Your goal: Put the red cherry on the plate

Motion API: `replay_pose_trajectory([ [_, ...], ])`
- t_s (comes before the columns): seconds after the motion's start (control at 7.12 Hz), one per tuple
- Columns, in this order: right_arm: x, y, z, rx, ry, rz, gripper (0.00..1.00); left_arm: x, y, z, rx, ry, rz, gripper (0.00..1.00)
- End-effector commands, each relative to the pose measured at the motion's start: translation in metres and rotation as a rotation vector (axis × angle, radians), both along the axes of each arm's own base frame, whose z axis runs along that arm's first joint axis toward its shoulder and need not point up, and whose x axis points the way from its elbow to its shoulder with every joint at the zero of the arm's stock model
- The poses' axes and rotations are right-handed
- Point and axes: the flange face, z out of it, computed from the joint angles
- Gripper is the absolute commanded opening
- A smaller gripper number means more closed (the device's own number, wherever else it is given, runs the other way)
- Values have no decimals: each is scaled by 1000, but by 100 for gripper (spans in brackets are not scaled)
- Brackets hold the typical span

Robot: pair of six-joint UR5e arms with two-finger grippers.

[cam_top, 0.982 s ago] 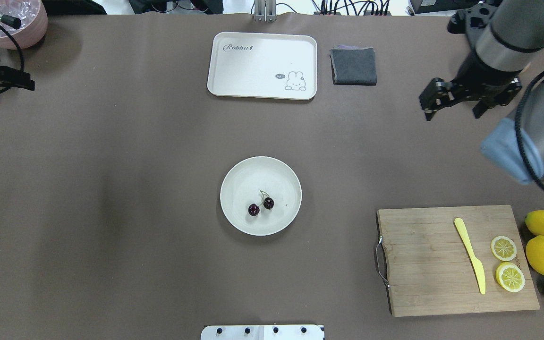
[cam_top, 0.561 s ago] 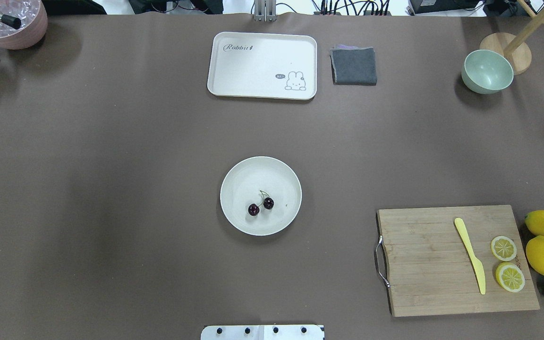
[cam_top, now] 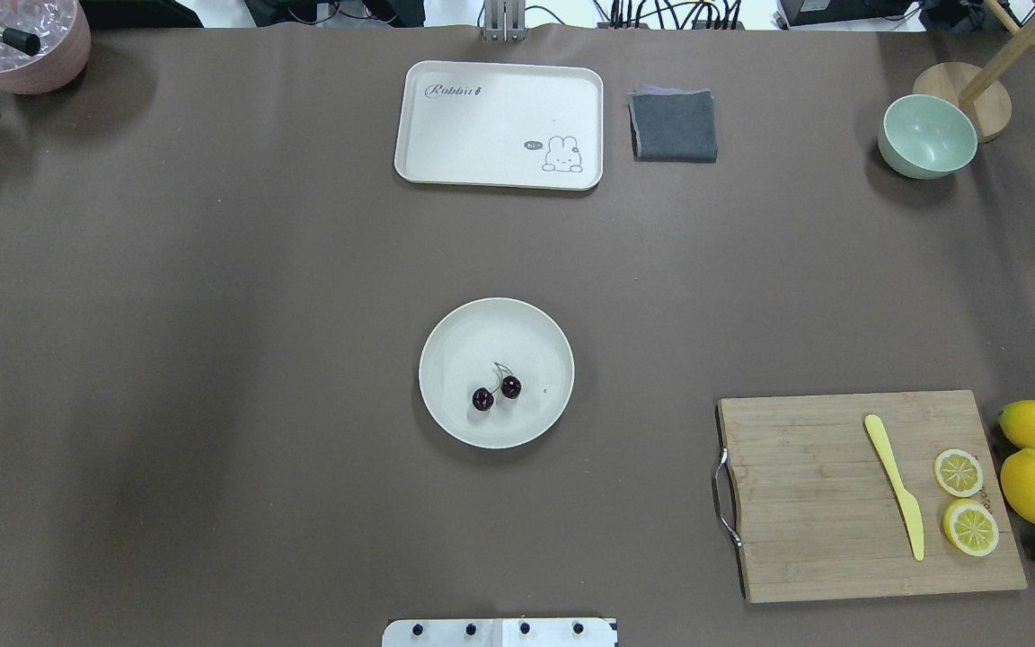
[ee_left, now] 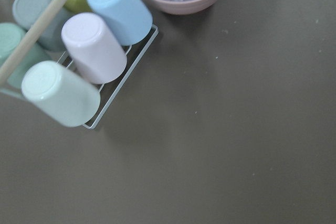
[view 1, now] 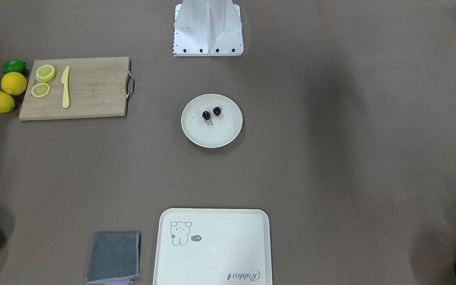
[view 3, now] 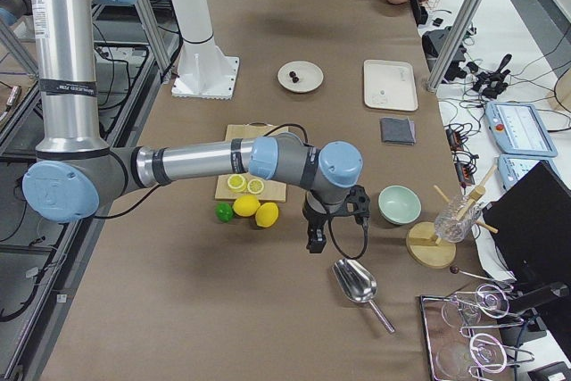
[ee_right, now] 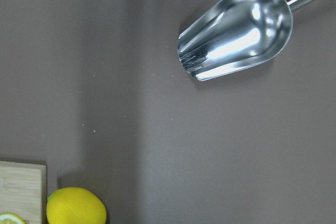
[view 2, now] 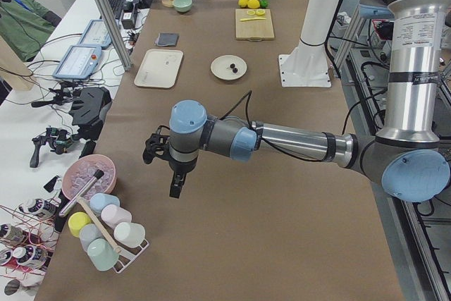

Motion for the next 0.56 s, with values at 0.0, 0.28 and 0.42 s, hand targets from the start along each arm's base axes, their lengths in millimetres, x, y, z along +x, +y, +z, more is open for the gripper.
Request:
replay_pose_trajectory([
  [0.0,14,3,6,29,1,34,100,-1,14,15,-33,31,1,98],
  [0.28,14,10,16,12,6,44,100,-1,17,20,-43,33,0,98],
  [0.42,14,9,14,14,7,47,100,0,17,21,-44,33,3,98],
])
